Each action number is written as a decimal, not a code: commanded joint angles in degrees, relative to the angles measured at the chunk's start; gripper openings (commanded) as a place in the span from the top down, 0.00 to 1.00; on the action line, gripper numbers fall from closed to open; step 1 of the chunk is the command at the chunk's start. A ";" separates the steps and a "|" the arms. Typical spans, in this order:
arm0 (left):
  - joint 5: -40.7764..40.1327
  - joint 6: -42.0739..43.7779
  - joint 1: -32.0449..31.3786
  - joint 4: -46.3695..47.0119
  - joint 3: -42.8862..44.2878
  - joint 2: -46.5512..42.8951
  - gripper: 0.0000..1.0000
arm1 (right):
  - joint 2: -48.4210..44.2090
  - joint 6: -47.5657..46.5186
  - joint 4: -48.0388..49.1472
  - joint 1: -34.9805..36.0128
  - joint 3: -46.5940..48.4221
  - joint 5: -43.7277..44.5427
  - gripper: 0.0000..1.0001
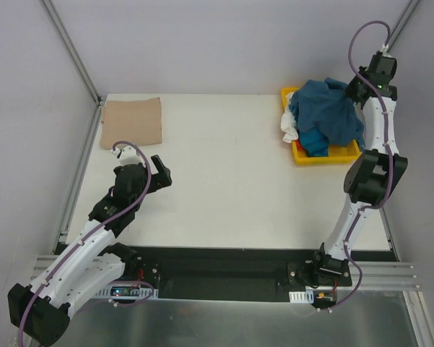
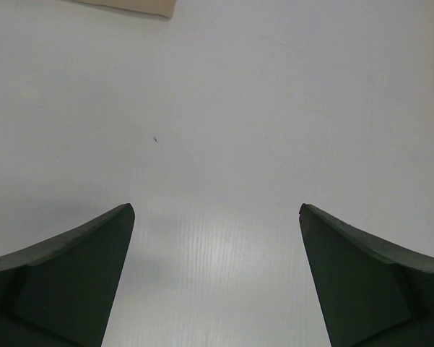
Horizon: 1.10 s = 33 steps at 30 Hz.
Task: Fold and stack the t-shirts
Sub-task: Grab crumpled tshirt from bin with the right arm, then move the tshirt to the center of the board
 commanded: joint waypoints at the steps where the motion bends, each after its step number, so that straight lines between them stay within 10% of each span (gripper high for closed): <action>1: 1.09 -0.36 0.49 0.92 0.36 -0.95 0.01 | -13.84 -2.75 3.64 -0.47 4.59 -0.66 0.99; 19: 2.94 -0.37 0.49 0.92 -0.25 -4.03 0.01 | -34.24 17.10 23.59 3.48 7.48 -20.66 0.99; 33: 2.76 -1.95 0.49 -1.44 0.10 -8.50 0.01 | -41.71 3.86 23.42 36.07 -4.09 -19.92 0.99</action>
